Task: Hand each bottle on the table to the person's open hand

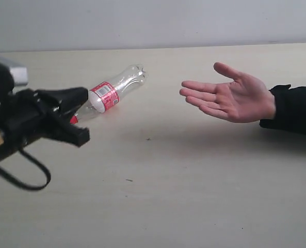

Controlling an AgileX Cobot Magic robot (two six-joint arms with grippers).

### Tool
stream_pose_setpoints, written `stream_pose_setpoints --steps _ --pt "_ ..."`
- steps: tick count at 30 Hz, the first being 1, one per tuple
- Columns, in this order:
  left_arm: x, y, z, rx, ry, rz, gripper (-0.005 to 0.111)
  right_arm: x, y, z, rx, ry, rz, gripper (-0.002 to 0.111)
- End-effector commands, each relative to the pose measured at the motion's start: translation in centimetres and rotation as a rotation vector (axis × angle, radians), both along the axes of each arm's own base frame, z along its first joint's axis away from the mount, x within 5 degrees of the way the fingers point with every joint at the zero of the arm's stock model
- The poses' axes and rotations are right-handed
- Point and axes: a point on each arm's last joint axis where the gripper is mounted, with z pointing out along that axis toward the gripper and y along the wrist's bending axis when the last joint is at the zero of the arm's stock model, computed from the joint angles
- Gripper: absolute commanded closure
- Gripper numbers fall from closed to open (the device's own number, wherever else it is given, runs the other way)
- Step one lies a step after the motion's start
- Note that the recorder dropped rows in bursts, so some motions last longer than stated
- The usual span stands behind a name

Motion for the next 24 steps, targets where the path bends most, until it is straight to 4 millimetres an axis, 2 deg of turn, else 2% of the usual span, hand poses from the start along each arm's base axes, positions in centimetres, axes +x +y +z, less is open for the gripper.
stream_pose_setpoints --steps 1,2,4,6,7,9,11,14,16,19,22,24 --pt "4.9 -0.4 4.4 0.262 0.053 0.096 0.107 0.0 0.0 0.0 0.003 -0.009 -0.001 0.108" --pt "6.7 -0.1 6.4 0.335 0.074 0.118 0.107 0.0 0.0 0.0 0.003 -0.009 -0.001 0.108" --pt "8.9 0.5 9.4 0.237 0.167 0.102 0.107 0.0 0.0 0.0 0.003 -0.009 -0.001 0.108" --pt "10.5 1.4 11.4 0.186 0.211 0.044 0.107 0.0 0.0 0.0 0.003 -0.009 -0.001 0.108" --pt "11.2 1.9 11.8 0.217 0.221 0.011 0.107 0.0 0.0 0.0 0.003 -0.009 -0.001 0.108" --pt "11.3 2.2 12.1 0.446 0.213 -0.105 0.107 0.0 0.0 0.0 0.003 -0.009 -0.001 0.108" --pt "11.0 2.7 11.3 0.816 0.164 -0.198 0.107 0.0 0.0 0.0 0.003 -0.009 -0.001 0.108" --pt "11.2 3.8 10.9 1.016 0.154 -0.182 0.107 0.0 0.0 0.0 0.003 -0.009 -0.001 0.108" --pt "11.5 4.7 10.7 1.093 0.180 -0.114 0.107 0.0 0.0 0.0 0.003 -0.009 -0.001 0.108" --pt "12.1 6.1 10.4 1.100 0.259 0.095 0.107 0.0 0.0 0.0 0.003 -0.009 -0.001 0.108" --pt "12.9 7.4 10.2 1.006 0.365 0.352 0.107 0.0 0.0 0.0 0.003 -0.009 -0.001 0.108" --pt "13.5 7.6 10.0 0.941 0.481 0.448 0.107 0.0 0.0 0.0 0.003 -0.009 -0.001 0.108"
